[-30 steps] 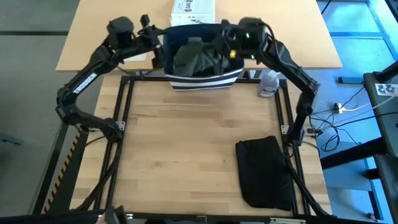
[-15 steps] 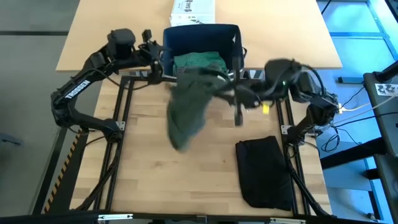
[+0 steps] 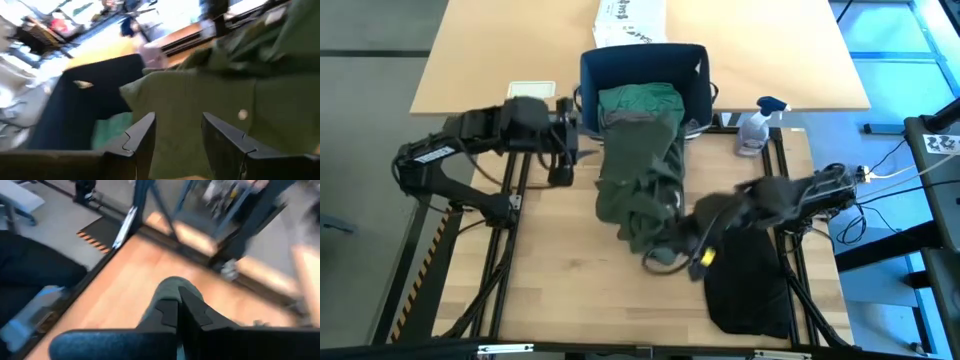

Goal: Fold Laundry from Bin
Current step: Fold the green polo shirt

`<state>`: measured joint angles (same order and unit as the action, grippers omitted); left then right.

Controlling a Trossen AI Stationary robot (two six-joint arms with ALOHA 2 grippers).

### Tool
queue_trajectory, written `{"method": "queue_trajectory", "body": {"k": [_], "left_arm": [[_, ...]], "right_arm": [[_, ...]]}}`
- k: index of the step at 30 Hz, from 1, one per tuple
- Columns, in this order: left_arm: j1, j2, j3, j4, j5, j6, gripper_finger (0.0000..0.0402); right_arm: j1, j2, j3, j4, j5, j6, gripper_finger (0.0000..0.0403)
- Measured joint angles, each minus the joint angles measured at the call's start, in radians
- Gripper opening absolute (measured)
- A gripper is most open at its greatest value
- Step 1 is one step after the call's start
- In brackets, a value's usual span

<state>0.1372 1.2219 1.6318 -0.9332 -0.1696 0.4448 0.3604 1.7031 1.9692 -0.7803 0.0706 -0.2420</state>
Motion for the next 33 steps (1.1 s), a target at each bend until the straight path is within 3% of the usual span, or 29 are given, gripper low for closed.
{"method": "queue_trajectory", "body": {"k": [5, 11, 18, 28, 33], "left_arm": [[-0.107, 0.006, -0.052, -0.021, -0.028, -0.069, 0.0151], [-0.181, 0.006, -0.145, -0.014, -0.17, -0.148, 0.0151], [-0.223, 0.006, -0.32, 0.05, -0.17, -0.27, 0.0151], [-0.259, 0.007, -0.542, 0.263, -0.172, -0.333, 0.0151], [-0.258, 0.007, -0.568, 0.304, -0.293, -0.331, 0.0151]], "right_arm": [[0.0, 0.003, -0.295, 0.205, -0.088, 0.153, 0.0], [-0.02, 0.003, -0.537, 0.417, -0.066, 0.273, 0.0], [-0.027, 0.002, -0.677, 0.444, -0.022, 0.413, 0.0], [0.006, 0.002, -0.815, 0.434, -0.116, 0.579, 0.0009], [0.016, 0.002, -0.796, 0.427, -0.111, 0.543, 0.0027]]}}
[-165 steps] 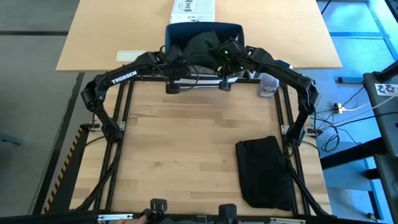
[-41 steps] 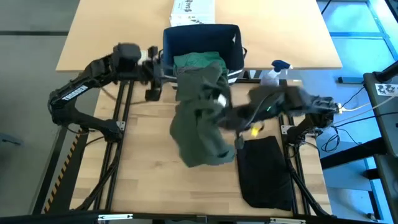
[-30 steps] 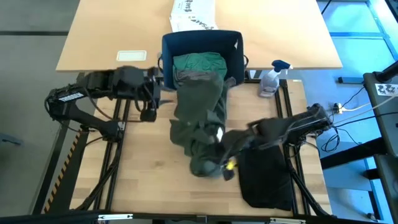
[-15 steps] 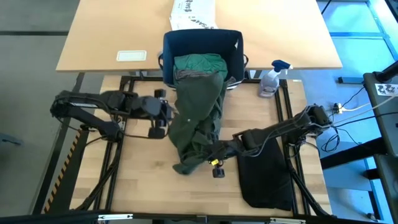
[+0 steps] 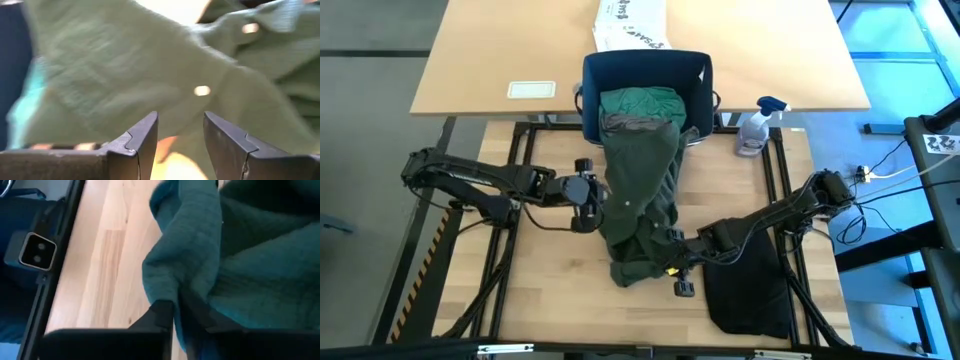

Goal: Fold Laundry from Bin
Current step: Fold the green polo shirt

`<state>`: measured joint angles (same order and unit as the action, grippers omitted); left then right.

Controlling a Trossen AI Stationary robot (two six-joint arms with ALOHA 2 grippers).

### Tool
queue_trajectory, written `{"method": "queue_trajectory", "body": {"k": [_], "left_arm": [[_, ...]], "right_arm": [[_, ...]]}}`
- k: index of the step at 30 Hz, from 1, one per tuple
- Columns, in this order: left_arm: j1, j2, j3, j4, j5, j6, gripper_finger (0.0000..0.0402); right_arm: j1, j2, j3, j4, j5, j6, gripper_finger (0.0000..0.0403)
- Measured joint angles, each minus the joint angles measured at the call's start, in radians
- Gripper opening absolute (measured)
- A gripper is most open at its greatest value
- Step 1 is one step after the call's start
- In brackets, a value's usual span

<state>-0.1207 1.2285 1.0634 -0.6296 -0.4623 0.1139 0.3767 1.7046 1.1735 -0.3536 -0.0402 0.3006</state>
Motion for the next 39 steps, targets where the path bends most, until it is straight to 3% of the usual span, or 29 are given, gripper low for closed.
{"method": "queue_trajectory", "body": {"k": [3, 7, 14, 17, 26, 28, 31, 34, 39], "left_arm": [[0.002, 0.0, 0.0, 0.001, -0.103, 0.004, 0.0151], [0.018, 0.0, 0.0, 0.001, -0.141, 0.048, 0.0151], [0.09, 0.0, 0.0, 0.003, -0.155, 0.173, 0.0151], [0.134, -0.007, 0.0, 0.003, -0.134, 0.191, 0.0151], [0.304, -0.035, 0.001, 0.01, -0.096, 0.287, 0.0151], [0.354, -0.033, 0.001, 0.01, -0.06, 0.31, 0.0151], [0.427, -0.031, 0.001, 0.01, 0.029, 0.344, 0.0151], [0.48, -0.031, 0.001, 0.028, 0.035, 0.396, 0.0151], [0.563, -0.023, 0.001, 0.073, 0.102, 0.522, 0.0151]], "right_arm": [[-0.001, 0.0, 0.051, -0.006, -0.004, -0.073, 0.0053], [-0.001, -0.001, 0.152, -0.076, -0.001, -0.193, 0.0104], [-0.004, -0.002, 0.353, -0.294, 0.231, -0.383, 0.0187], [-0.005, -0.002, 0.416, -0.338, 0.274, -0.412, 0.0208], [-0.002, -0.003, 0.484, -0.392, 0.253, -0.416, 0.0222], [-0.003, -0.003, 0.484, -0.421, 0.291, -0.407, 0.0223], [-0.014, -0.003, 0.484, -0.459, 0.445, -0.387, 0.0223], [-0.043, -0.003, 0.484, -0.483, 0.562, -0.383, 0.0223], [-0.128, -0.003, 0.484, -0.485, 0.545, -0.384, 0.0223]]}}
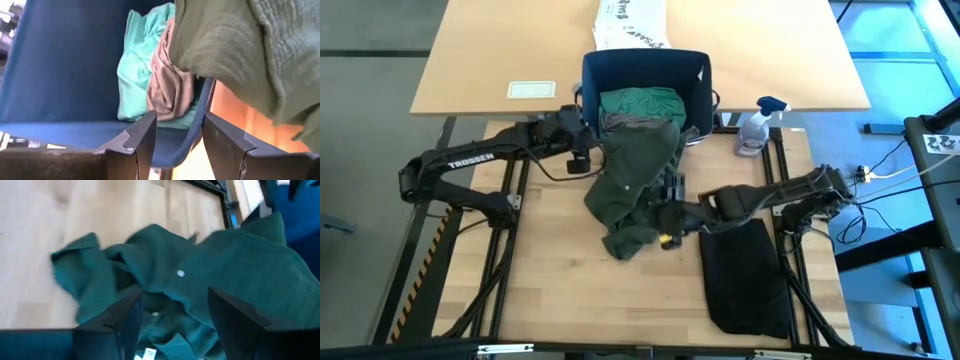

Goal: Fold Laundry from Bin
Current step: Fold the green polo shirt

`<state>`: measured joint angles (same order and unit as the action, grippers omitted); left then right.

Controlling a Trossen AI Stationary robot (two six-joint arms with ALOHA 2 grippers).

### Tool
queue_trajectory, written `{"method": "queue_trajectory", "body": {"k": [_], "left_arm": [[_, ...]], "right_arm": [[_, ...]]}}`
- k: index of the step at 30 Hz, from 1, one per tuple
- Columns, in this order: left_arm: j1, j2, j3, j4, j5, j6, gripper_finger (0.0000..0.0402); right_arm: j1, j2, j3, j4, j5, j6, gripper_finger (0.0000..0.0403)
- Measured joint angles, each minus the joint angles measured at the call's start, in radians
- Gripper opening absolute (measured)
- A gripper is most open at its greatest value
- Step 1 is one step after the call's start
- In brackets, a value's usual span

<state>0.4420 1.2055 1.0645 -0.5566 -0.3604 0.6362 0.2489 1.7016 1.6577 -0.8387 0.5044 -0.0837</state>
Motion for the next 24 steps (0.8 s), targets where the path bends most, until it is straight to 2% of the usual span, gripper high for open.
{"method": "queue_trajectory", "body": {"k": [4, 10, 16, 24], "left_arm": [[0.05, 0.041, 0.0, 0.002, 0.082, 0.054, 0.0137], [0.08, 0.104, 0.005, 0.016, 0.098, 0.079, 0.0077], [0.074, 0.109, 0.0, 0.038, 0.125, 0.087, 0.0009], [0.084, 0.11, -0.002, 0.073, 0.143, 0.077, 0.0004]], "right_arm": [[-0.08, 0.0, 0.0, 0.004, 0.009, -0.028, 0.0223], [-0.254, 0.0, 0.0, 0.036, 0.03, -0.102, 0.0223], [-0.419, 0.001, 0.0, 0.113, -0.064, -0.185, 0.0223], [-0.522, 0.016, 0.0, 0.125, -0.241, -0.228, 0.0223]]}}
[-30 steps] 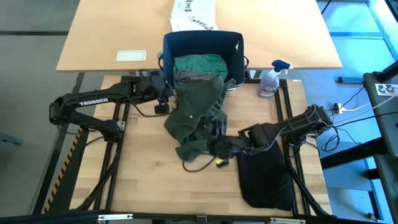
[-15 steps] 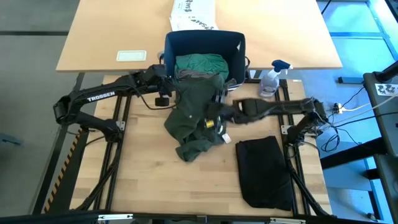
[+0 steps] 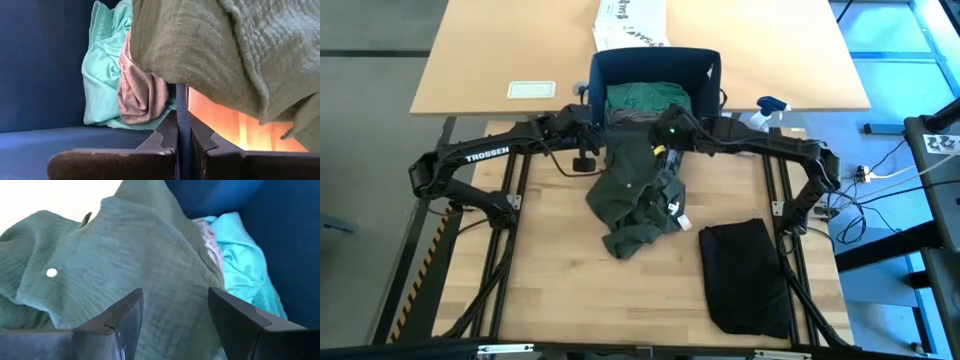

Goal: Fold Laundry from Bin
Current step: Fold the green polo shirt

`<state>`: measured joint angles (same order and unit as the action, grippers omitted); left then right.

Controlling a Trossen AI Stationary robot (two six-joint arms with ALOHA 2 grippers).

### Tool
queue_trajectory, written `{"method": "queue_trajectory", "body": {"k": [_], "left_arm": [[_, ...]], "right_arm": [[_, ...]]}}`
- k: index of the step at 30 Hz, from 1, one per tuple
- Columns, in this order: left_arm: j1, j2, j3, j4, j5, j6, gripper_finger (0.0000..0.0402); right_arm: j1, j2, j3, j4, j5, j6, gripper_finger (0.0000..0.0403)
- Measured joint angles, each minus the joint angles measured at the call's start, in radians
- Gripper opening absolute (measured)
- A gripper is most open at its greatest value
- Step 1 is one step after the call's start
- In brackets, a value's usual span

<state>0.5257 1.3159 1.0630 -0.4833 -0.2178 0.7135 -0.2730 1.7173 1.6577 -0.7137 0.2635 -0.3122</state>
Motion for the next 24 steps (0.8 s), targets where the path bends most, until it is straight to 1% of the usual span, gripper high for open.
{"method": "queue_trajectory", "body": {"k": [2, 5, 8, 11, 15, 16, 17, 18, 21, 24], "left_arm": [[0.009, 0.0, 0.0, 0.006, 0.005, -0.002, 0.0003], [0.019, 0.0, 0.0, 0.022, 0.009, -0.002, 0.0003], [0.03, 0.0, 0.0, 0.044, 0.013, -0.005, 0.0002], [0.046, -0.001, 0.0, 0.057, 0.026, -0.019, 0.0002], [0.069, -0.002, 0.0, 0.066, 0.05, -0.023, 0.0001], [0.073, -0.002, 0.0, 0.066, 0.052, -0.023, 0.0001], [0.078, -0.002, 0.0, 0.066, 0.054, -0.023, 0.0001], [0.081, -0.003, 0.0, 0.066, 0.056, -0.024, 0.0001], [0.091, -0.003, 0.0, 0.068, 0.066, -0.027, 0.0001], [0.095, -0.003, 0.001, 0.068, 0.071, -0.043, 0.0001]], "right_arm": [[-0.006, 0.011, 0.0, 0.01, -0.017, -0.005, 0.0223], [-0.018, 0.03, 0.0, 0.008, -0.003, -0.032, 0.0221], [-0.024, 0.04, 0.0, 0.007, 0.006, -0.062, 0.0199], [-0.029, 0.039, 0.0, 0.019, 0.008, -0.068, 0.0142], [-0.029, 0.033, 0.0, 0.022, 0.002, -0.065, 0.0038], [-0.028, 0.032, 0.0, 0.022, -0.001, -0.066, 0.0021], [-0.027, 0.032, 0.0, 0.022, -0.003, -0.066, 0.0016], [-0.022, 0.032, 0.0, 0.022, -0.005, -0.063, 0.0018], [-0.01, 0.032, 0.0, 0.021, -0.006, -0.06, 0.0042], [0.02, 0.032, 0.0, 0.021, 0.007, -0.06, 0.0048]]}}
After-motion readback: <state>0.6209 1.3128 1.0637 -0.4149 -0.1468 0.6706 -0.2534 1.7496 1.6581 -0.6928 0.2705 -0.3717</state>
